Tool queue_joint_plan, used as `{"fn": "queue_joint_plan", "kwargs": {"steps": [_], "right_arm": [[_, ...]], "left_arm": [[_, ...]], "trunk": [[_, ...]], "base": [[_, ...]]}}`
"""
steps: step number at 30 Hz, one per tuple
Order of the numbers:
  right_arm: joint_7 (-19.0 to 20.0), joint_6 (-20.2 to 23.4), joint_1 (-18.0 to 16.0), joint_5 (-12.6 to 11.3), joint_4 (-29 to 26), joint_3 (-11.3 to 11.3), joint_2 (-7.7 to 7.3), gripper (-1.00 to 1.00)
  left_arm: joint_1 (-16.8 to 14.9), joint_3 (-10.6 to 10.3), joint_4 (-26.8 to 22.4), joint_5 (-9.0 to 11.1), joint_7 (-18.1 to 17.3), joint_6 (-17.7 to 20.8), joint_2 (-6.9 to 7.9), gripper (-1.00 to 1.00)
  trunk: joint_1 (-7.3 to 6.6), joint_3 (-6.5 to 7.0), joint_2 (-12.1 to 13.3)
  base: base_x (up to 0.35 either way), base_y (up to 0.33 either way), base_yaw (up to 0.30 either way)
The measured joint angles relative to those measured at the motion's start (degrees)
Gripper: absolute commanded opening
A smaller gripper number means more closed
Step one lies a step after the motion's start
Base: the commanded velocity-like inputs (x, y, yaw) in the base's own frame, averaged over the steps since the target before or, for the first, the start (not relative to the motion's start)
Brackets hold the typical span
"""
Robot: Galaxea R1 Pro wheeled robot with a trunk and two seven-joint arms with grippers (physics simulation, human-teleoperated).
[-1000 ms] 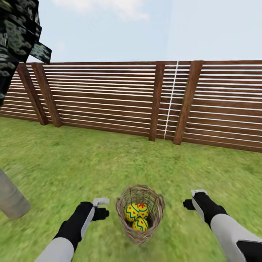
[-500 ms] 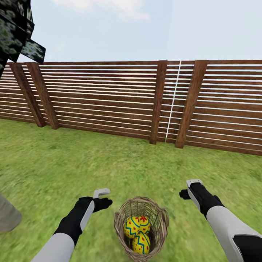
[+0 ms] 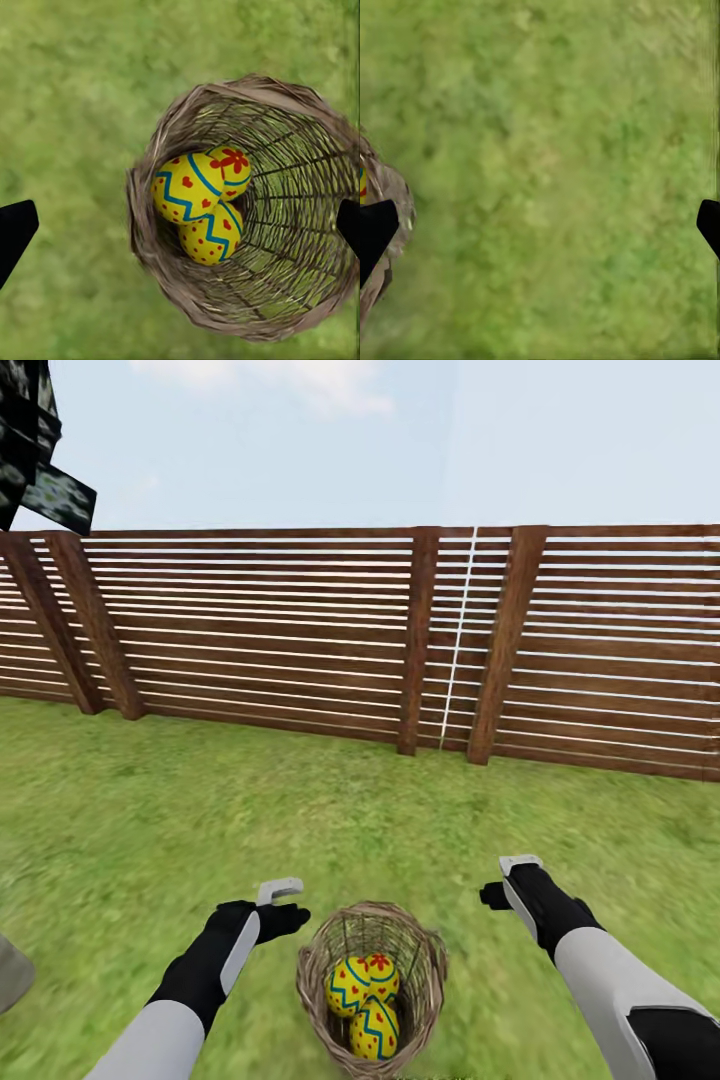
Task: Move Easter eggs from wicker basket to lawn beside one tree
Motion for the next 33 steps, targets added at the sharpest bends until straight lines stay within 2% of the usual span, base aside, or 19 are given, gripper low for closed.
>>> {"fn": "queue_joint_plan", "kwargs": {"steps": [6, 13, 16, 20, 25, 28, 33], "right_arm": [[0.0, 0.0, 0.1, -0.1, 0.1, 0.0, 0.06, 1.0], [0.0, 0.0, 0.1, 0.0, 0.1, 0.0, 0.43, 1.0], [-0.3, -0.1, 0.1, 0.1, 0.2, 0.0, 0.62, 1.0], [-0.6, -0.1, 0.1, 0.3, 0.5, 0.0, 1.69, 1.0], [-0.6, -0.1, 0.1, 0.3, 0.6, 0.0, 1.99, 1.0], [-0.6, -0.1, 0.1, 0.3, 0.7, 0.0, 2.03, 1.0], [-0.5, -0.2, 0.1, 0.3, 0.6, 0.0, 2.02, 1.0]], "left_arm": [[0.0, 0.0, 0.0, 0.0, 0.3, 0.0, 0.0, 1.0], [0.0, 0.0, 0.0, 0.1, 0.4, 0.0, 0.11, 1.0], [0.0, 0.1, 0.0, 0.2, 0.4, 0.0, 0.17, 1.0], [0.0, 0.1, 0.1, 0.2, 0.4, 0.0, 0.18, 1.0], [0.0, 0.2, 1.4, 0.0, 0.5, -0.1, 0.21, 1.0], [0.0, 0.4, 3.0, -0.3, 2.0, -1.1, 0.26, 1.0], [0.0, 0.3, 4.3, -0.2, 7.7, -2.1, 0.19, 1.0]], "trunk": [[0.0, 0.0, 0.0], [0.0, 0.0, 0.0], [0.0, 0.0, 0.0], [0.0, 0.0, 0.0], [0.0, 0.0, 0.0], [0.0, 0.0, 0.0], [0.0, 0.0, 0.0]], "base": [[0.0, -0.306, -0.25], [0.0, -0.239, -0.035], [0.0, -0.038, 0.188], [0.0, -0.008, 0.274], [0.0, -0.001, 0.295], [0.0, 0.0, 0.217], [0.0, 0.0, 0.049]]}}
